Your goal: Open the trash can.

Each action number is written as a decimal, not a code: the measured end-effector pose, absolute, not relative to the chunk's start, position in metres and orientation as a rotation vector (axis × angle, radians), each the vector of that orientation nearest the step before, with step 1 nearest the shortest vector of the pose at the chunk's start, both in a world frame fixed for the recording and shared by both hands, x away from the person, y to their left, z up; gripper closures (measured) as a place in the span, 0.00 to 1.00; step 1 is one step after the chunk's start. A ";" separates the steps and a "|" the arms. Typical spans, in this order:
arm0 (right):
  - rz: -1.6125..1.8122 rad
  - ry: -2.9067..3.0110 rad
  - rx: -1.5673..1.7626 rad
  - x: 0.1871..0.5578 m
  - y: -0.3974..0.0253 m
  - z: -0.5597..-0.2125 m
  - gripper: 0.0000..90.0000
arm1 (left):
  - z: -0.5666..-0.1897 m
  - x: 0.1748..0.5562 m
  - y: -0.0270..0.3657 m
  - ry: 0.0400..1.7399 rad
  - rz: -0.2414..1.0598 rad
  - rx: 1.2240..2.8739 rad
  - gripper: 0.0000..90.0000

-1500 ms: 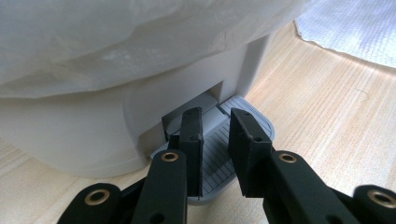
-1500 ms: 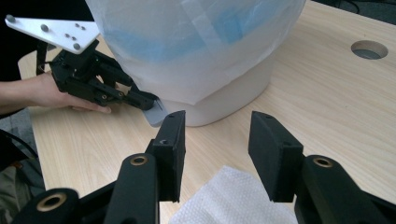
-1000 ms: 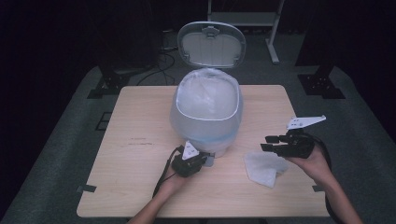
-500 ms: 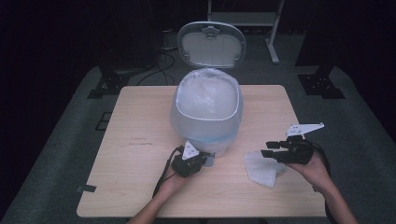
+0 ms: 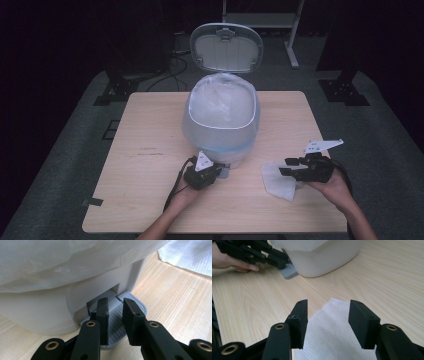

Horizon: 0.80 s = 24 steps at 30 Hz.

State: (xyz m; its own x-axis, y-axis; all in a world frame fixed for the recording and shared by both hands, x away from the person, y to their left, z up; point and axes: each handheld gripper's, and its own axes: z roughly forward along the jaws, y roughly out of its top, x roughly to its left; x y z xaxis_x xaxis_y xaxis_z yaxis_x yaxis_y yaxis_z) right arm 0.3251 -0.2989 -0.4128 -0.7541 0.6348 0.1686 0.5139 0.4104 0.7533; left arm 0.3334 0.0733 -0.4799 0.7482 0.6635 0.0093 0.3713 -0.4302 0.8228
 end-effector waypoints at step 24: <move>1.104 2.572 1.040 0.317 -0.302 -0.449 0.37 | -0.480 0.333 0.073 0.779 0.417 2.062 0.83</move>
